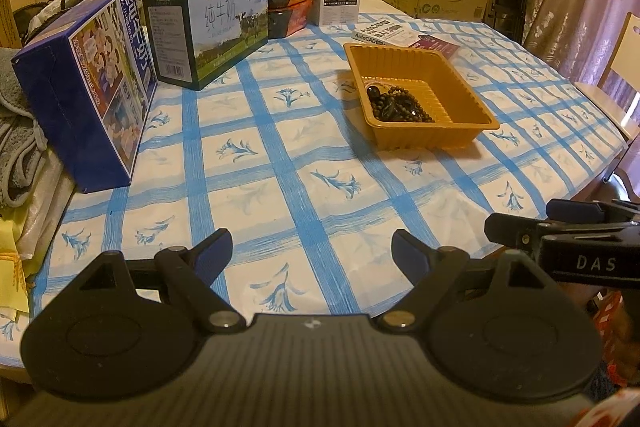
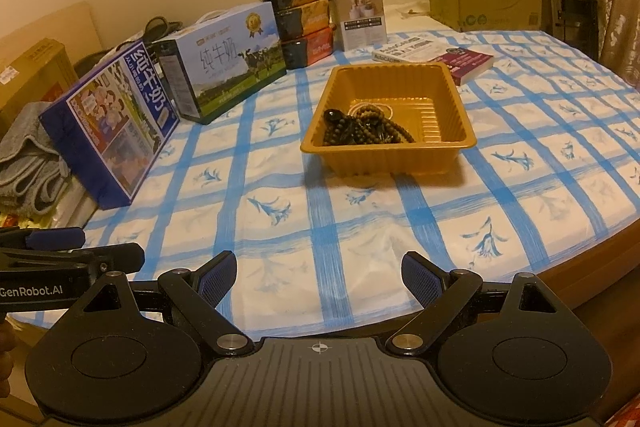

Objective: Organize jewelry

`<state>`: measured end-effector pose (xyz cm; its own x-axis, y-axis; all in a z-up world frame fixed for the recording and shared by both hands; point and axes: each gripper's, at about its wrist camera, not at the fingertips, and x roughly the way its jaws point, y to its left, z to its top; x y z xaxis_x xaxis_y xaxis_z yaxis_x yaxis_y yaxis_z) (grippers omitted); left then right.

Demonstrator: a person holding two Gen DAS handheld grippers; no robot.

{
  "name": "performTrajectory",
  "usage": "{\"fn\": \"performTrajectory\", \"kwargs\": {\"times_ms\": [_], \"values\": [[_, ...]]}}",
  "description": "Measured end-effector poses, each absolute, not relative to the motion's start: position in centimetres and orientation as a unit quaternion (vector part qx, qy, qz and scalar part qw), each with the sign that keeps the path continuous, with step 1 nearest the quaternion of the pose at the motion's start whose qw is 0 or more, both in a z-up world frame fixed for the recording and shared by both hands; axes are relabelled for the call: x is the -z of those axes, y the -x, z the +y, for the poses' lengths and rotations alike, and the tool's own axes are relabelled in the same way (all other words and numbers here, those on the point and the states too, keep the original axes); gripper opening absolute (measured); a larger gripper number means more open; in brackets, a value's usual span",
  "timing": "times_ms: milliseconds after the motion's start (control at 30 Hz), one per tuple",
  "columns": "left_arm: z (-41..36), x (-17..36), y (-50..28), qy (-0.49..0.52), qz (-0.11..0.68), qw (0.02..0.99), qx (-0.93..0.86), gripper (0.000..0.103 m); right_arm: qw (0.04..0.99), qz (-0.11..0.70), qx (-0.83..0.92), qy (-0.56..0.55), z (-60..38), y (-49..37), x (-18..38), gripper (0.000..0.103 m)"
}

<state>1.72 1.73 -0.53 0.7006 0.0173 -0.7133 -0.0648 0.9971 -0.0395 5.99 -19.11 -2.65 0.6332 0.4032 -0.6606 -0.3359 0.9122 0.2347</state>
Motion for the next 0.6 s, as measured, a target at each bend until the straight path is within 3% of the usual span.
{"fn": "performTrajectory", "kwargs": {"times_ms": [600], "values": [[1.71, 0.10, -1.91, 0.028, 0.383, 0.923, -0.019, 0.086, 0.903, 0.375, -0.204, -0.046, -19.30, -6.15, 2.40, 0.089]]}}
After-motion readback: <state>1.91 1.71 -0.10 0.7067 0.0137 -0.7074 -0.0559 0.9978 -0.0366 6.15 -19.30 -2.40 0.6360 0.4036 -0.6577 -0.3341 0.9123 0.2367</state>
